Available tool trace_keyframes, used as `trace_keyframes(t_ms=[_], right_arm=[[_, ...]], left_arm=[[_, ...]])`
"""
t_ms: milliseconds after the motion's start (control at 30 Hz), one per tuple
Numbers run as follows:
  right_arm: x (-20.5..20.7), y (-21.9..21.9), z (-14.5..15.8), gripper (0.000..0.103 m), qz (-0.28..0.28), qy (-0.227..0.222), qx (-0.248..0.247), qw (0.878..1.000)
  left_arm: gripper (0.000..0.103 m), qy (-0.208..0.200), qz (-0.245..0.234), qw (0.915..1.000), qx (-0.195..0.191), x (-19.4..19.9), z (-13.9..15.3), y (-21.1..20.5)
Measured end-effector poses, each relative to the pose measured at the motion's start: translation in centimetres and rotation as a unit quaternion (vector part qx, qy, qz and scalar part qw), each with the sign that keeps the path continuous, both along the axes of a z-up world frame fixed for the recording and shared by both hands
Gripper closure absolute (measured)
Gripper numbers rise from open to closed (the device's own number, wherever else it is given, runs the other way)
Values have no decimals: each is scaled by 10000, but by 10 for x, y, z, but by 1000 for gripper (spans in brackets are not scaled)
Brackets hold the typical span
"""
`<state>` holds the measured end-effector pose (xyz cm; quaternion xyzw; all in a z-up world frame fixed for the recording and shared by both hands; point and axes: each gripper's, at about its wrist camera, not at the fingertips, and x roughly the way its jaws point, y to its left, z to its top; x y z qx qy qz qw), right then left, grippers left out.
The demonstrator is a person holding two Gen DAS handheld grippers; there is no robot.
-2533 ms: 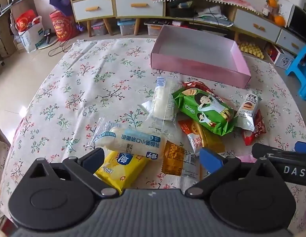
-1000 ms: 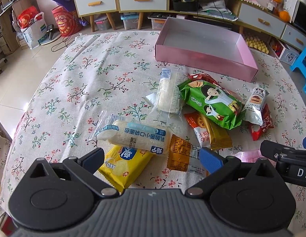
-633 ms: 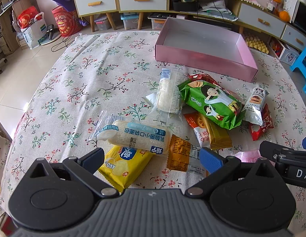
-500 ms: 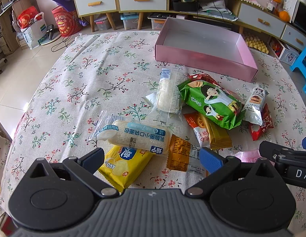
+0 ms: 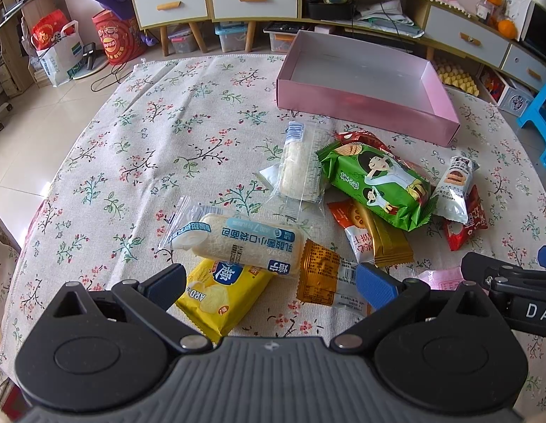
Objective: Organize snacks
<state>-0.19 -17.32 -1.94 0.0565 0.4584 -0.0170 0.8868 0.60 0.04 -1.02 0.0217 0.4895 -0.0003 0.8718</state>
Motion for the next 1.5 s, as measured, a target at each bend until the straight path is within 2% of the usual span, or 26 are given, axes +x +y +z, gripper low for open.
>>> trace_keyframes(t_ms=[400,567,667,767,867,967,1100,1167,1267,1400,1500], right_arm=[[0,-1,0,0,-22,7,-19,10000],[1,-3,2,0,-27,-160,-206,9997],[4,-11,4,0,41,-198,59,9998],[6,-20,4,0,119,-173,401,9990],[12,-20,5,0,347,36,483,9982],[17,-23,4,0,546,280,664,9959],[21,-25,-7,0,1114,500,836,9890],[23,-25,-14,0,1521,578,885,9827],[22,-24,-18,0,2232,470,642,9715],[15,-18,-23,0,2938,455,189,9546],[8,-8,-29,0,3257,433,-335,9439]], left_arm=[[0,-21,-134,9999,88,2,-1,-2],[0,-387,-99,9992,22,2,3,4],[0,-517,-308,9982,26,4,6,4],[1,-383,-598,9974,-85,12,6,6],[8,-230,-748,9969,-106,21,4,11],[7,-70,-958,9953,-148,28,-1,16],[12,184,-1275,9915,-168,31,-9,26],[13,254,-1516,9880,-177,32,-11,32],[13,212,-2017,9791,-127,32,-15,42],[11,-200,-2819,9589,269,27,-19,48],[10,-328,-3196,9458,466,27,-25,48]])
